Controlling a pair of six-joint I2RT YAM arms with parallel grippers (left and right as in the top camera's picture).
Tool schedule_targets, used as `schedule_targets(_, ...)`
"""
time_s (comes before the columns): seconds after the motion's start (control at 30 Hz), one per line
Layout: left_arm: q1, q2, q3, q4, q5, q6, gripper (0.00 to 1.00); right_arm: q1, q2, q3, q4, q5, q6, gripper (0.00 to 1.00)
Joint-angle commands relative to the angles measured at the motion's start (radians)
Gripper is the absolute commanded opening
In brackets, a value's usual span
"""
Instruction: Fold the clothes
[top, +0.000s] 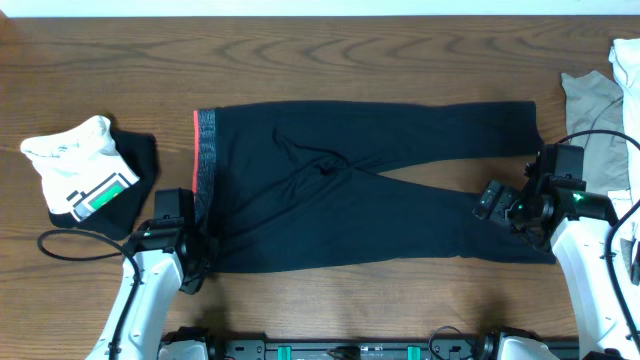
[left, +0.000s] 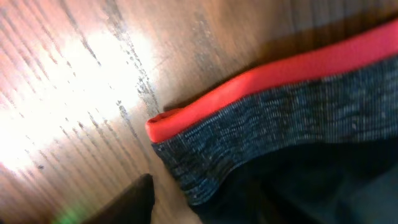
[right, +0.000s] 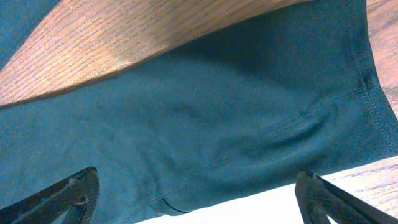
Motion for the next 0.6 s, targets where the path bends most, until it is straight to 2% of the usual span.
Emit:
schedule_targets(0.0,0.005,-0.009,-0.005,0.012,0.000,-0.008,0.33,0.013,-0.004,-0.006,0.000,-0.008,-0.005,0.99)
schedule_targets(0.07,0.005,-0.009,-0.005,0.014,0.000,-0.008,0.29,0.013,-0.004,-0.006,-0.002,-0.008,-0.005,0.99)
schedule_targets(0.27,0.005,-0.009,-0.005,0.005,0.000,-0.008,0.29,0.013,-0.004,-0.006,-0.009,-0.008,-0.005,0.99)
schedule_targets(0.37,0.005,-0.009,-0.005,-0.017,0.008,-0.008,0.37,0.013,-0.004,-0.006,-0.010,-0.008,-0.005,0.99)
schedule_targets(0.57,0.005,-0.005,-0.038,0.013,0.011,-0.008,0.44,0.013,-0.004,-0.006,-0.009,-0.008,-0.005,0.99)
